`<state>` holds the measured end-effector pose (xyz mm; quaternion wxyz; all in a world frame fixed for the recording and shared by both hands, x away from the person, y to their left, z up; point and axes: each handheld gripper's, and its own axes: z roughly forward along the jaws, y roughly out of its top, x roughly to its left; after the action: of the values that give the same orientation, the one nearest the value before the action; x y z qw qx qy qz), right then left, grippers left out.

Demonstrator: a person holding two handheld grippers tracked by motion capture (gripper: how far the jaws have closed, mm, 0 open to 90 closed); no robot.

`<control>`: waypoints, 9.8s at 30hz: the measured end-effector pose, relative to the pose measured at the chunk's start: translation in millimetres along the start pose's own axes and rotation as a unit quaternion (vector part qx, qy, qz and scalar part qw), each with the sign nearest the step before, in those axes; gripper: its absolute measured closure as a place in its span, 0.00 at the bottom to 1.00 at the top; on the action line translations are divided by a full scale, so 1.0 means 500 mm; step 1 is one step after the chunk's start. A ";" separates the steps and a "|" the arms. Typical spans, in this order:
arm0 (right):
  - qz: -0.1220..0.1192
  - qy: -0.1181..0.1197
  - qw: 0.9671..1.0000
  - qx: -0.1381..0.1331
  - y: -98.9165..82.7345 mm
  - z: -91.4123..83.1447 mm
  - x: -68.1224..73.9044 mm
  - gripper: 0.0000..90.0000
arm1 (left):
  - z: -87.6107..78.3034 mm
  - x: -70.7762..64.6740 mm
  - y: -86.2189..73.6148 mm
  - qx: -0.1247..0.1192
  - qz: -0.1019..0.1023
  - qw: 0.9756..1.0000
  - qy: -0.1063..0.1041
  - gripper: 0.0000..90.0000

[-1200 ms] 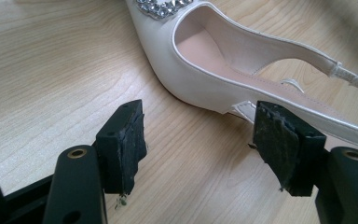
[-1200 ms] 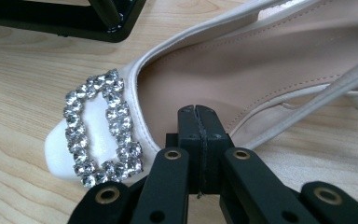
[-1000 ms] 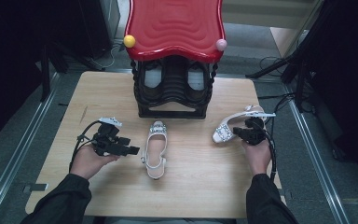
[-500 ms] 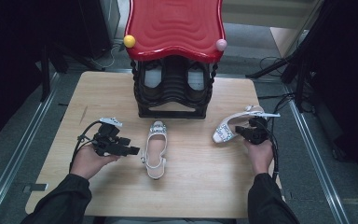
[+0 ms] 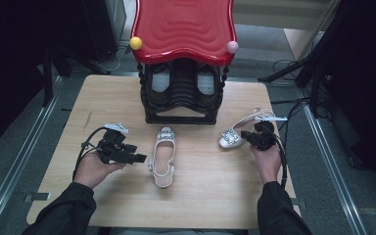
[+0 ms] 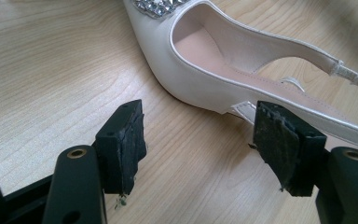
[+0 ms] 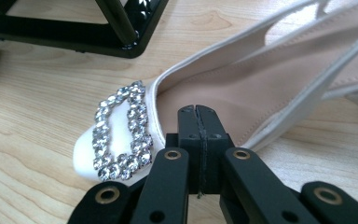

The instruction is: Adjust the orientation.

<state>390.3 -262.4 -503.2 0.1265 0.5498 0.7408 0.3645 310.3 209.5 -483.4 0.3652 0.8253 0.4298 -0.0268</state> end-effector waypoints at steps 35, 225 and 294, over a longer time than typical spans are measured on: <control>-0.008 0.055 0.998 0.037 0.031 0.035 0.053 0.86 | -0.019 0.007 -0.020 -0.007 -0.013 1.000 0.012 0.38; -0.044 0.075 0.993 0.083 -0.109 -0.116 0.087 1.00 | 0.004 0.013 0.036 -0.030 0.021 0.999 0.014 0.39; -0.075 0.087 0.989 0.090 -0.053 0.043 0.156 1.00 | 0.094 0.026 0.022 0.017 -0.022 0.999 0.026 0.97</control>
<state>355.6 -186.2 -519.7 0.0388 0.4679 0.8180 0.3322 339.0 185.1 -516.1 0.3391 0.8220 0.4570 -0.0203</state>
